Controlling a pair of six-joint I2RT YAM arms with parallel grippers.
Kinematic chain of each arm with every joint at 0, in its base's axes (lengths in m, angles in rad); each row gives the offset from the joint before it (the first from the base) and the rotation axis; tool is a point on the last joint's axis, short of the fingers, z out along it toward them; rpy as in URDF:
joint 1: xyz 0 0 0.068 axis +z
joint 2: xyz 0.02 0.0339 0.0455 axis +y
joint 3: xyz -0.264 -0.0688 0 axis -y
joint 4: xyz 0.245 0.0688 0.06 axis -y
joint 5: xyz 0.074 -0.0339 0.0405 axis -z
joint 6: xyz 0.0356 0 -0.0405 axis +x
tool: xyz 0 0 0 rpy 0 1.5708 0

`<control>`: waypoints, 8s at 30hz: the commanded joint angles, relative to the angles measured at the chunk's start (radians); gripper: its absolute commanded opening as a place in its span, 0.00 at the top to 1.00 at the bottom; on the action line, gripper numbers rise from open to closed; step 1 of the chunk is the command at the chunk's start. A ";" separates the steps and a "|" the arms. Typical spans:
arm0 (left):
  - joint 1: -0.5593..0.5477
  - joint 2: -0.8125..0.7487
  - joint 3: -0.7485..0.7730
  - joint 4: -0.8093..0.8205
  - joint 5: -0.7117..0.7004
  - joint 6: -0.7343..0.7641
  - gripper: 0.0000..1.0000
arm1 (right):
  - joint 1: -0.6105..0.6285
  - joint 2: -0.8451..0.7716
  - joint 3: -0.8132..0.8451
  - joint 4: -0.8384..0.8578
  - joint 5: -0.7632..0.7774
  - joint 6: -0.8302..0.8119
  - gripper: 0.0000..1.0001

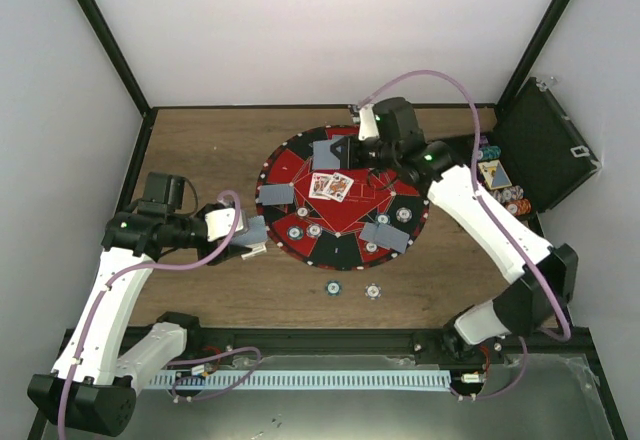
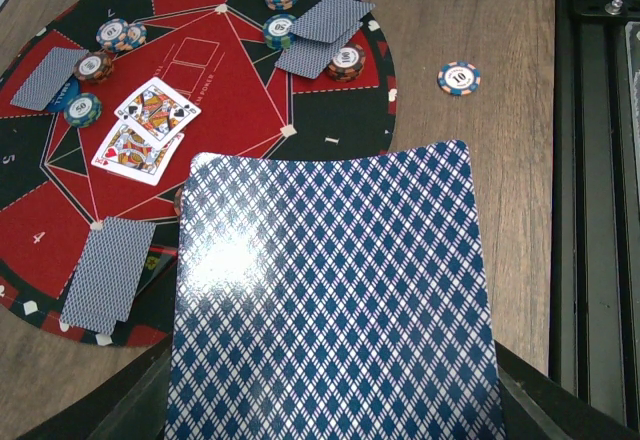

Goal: Distribute texas hold em gaming equipment

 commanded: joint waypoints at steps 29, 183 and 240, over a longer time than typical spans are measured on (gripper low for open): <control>0.001 -0.008 0.028 0.013 0.014 0.007 0.88 | 0.242 0.558 -0.238 0.469 1.048 -0.914 0.99; 0.001 0.008 0.037 0.014 0.017 0.004 0.87 | -0.365 0.521 -0.102 0.186 -0.140 -0.038 0.99; 0.001 -0.004 0.016 0.038 0.037 -0.018 0.86 | 0.375 0.175 -0.206 0.545 -0.329 0.479 0.15</control>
